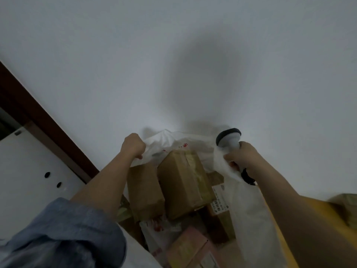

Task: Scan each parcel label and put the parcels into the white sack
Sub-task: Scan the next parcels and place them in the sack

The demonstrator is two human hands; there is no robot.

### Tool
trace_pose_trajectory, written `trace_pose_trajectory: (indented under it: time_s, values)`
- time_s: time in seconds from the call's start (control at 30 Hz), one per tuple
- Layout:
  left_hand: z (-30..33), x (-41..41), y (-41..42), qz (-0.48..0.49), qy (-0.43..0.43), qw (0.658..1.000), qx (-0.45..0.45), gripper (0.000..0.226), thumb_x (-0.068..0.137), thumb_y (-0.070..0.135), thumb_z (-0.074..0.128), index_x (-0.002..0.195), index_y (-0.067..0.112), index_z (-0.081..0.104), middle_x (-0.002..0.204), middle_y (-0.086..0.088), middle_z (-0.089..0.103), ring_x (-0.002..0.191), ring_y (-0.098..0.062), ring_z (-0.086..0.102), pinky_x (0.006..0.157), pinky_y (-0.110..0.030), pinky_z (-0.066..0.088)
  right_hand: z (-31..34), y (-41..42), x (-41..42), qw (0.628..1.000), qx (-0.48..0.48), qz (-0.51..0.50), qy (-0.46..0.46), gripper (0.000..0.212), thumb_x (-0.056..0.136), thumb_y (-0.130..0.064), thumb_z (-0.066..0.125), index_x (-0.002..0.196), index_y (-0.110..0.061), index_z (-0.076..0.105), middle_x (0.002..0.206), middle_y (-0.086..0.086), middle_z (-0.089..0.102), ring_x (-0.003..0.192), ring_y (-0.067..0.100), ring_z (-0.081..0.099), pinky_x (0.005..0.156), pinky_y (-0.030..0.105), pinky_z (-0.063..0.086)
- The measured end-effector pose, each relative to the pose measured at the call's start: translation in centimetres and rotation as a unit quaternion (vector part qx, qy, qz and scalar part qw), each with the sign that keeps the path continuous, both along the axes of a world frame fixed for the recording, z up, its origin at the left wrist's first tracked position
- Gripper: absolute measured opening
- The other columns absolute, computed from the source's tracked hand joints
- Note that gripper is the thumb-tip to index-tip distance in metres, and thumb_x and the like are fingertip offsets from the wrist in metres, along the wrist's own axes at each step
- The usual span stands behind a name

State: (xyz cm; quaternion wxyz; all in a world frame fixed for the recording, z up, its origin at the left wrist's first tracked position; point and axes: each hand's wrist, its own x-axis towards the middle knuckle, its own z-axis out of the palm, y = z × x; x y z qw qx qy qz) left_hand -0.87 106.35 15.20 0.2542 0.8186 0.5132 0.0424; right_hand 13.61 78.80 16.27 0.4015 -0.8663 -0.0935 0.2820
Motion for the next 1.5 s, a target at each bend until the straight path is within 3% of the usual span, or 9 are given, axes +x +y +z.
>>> trace_pose_trajectory:
  time_s: [0.1,0.23,0.33,0.5,0.63,0.77,1.03,1.27,1.5]
  values:
    - [-0.1,0.4,0.7,-0.021,0.015,0.999,0.04,0.019,0.089,0.003,0.058,0.072,-0.004,0.06,0.071,-0.018,0.065,0.062,-0.028,0.062,0.056,-0.03,0.047,-0.8,-0.2,-0.4,1.0,0.001,-0.007,-0.025,0.013,0.082,0.001,0.061,0.092,-0.003,0.054,0.071,0.012,0.058,0.06,0.024,0.056,0.053,0.03,0.046]
    - [3.3,0.0,4.2,0.1,-0.128,0.976,0.146,0.022,0.087,0.003,0.057,0.099,-0.008,0.071,0.101,-0.026,0.07,0.097,-0.039,0.066,0.087,-0.039,0.053,2.3,-0.5,-0.1,0.977,0.17,-0.081,-0.1,0.031,0.081,-0.003,0.068,0.108,-0.009,0.053,0.093,0.01,0.062,0.07,0.019,0.057,0.057,0.028,0.046]
    - [5.8,-0.7,5.3,0.143,-0.219,0.945,0.196,0.021,0.087,0.003,0.055,0.095,-0.006,0.071,0.097,-0.024,0.07,0.091,-0.038,0.068,0.084,-0.04,0.056,6.4,-0.8,0.8,0.937,0.265,-0.103,-0.201,0.036,0.083,-0.007,0.071,0.108,-0.017,0.047,0.09,0.001,0.057,0.073,0.013,0.055,0.061,0.022,0.045]
    - [4.8,-1.2,3.9,0.138,-0.105,0.976,0.133,0.027,0.087,-0.002,0.064,0.111,-0.013,0.06,0.118,-0.029,0.061,0.111,-0.042,0.059,0.091,-0.041,0.049,4.8,-0.1,-0.1,0.956,0.239,-0.094,-0.142,0.035,0.084,-0.007,0.071,0.109,-0.015,0.047,0.1,0.006,0.057,0.087,0.022,0.058,0.063,0.022,0.046]
    - [6.4,-1.6,4.0,0.183,-0.173,0.953,0.166,0.028,0.093,0.0,0.05,0.117,-0.013,0.056,0.124,-0.03,0.057,0.116,-0.042,0.056,0.095,-0.042,0.046,6.0,-1.5,0.4,0.925,0.296,-0.144,-0.192,0.037,0.083,-0.006,0.071,0.108,-0.018,0.047,0.098,0.003,0.057,0.083,0.017,0.058,0.071,0.027,0.052]
    - [5.2,-2.6,0.3,0.114,-0.159,0.968,0.155,0.032,0.093,-0.001,0.044,0.125,-0.007,0.044,0.134,-0.029,0.042,0.118,-0.043,0.047,0.094,-0.041,0.038,5.3,-2.0,0.5,0.925,0.273,-0.176,-0.198,0.035,0.084,-0.009,0.071,0.108,-0.016,0.047,0.1,0.006,0.06,0.086,0.021,0.061,0.068,0.024,0.051]
    - [6.7,-4.2,-4.0,0.046,-0.194,0.968,0.156,0.033,0.086,0.007,0.057,0.116,0.004,0.044,0.134,-0.016,0.025,0.075,-0.03,0.052,0.072,-0.039,0.048,3.0,-5.4,-1.6,0.965,0.186,-0.088,-0.164,0.042,0.082,-0.021,0.076,0.112,-0.013,0.048,0.102,0.007,0.06,0.093,0.029,0.064,0.083,0.044,0.056]
    - [7.5,-6.1,-9.7,0.08,-0.088,0.978,0.169,0.046,0.08,0.011,0.063,0.12,0.001,0.041,0.135,-0.02,0.025,0.112,-0.039,0.039,0.089,-0.043,0.042,2.0,-11.2,-5.0,0.973,0.19,-0.084,-0.098,0.052,0.08,-0.024,0.079,0.12,-0.011,0.049,0.1,0.008,0.06,0.064,0.013,0.059,0.057,0.027,0.048]
    - [5.6,-11.0,-17.2,0.121,-0.054,0.969,0.207,0.073,0.075,0.024,0.074,0.132,0.004,0.032,0.138,-0.019,0.026,0.126,-0.039,0.028,0.107,-0.047,0.026,-0.5,-15.3,-8.8,0.974,0.212,-0.069,-0.045,0.055,0.076,-0.027,0.082,0.119,-0.01,0.051,0.102,0.011,0.061,0.065,0.016,0.059,0.056,0.026,0.048]
